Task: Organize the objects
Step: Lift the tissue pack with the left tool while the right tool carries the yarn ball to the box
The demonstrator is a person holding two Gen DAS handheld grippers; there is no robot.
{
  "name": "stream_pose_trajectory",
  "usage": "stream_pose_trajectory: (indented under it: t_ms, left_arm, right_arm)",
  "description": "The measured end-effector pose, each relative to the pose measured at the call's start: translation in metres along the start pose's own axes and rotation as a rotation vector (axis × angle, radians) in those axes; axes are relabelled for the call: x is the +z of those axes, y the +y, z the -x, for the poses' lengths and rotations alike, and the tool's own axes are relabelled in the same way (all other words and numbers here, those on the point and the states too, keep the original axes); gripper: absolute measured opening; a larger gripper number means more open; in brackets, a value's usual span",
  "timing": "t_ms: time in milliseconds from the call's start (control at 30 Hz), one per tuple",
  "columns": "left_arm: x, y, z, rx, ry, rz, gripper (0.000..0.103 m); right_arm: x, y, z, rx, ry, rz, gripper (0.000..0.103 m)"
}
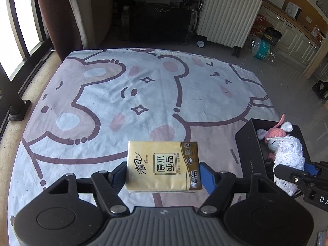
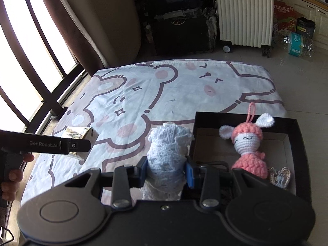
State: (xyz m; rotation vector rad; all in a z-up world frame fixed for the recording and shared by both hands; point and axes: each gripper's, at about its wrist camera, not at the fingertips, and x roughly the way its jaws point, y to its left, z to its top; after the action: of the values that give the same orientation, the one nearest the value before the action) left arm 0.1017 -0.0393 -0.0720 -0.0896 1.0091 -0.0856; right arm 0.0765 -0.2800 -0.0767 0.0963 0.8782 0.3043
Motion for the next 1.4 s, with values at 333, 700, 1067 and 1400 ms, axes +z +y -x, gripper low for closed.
stream_pose_trajectory:
  t_ms: [333, 700, 1067, 1400]
  left_arm:
    - [0.018, -0.044, 0.013, -0.034, -0.032, -0.080, 0.073]
    - [0.032, -0.090, 0.013, -0.046, -0.057, -0.123, 0.073]
    - [0.041, -0.127, 0.016, -0.065, -0.077, -0.155, 0.073]
    - [0.047, -0.144, 0.012, -0.094, -0.084, -0.142, 0.073]
  right_arm:
    - [0.007, -0.031, 0.018, -0.044, -0.046, -0.027, 0.038]
    - [0.018, -0.057, 0.039, -0.084, -0.086, -0.010, 0.038]
    - [0.020, -0.083, 0.054, -0.121, -0.101, -0.019, 0.038]
    - [0.023, -0.099, 0.060, -0.145, -0.112, -0.019, 0.038]
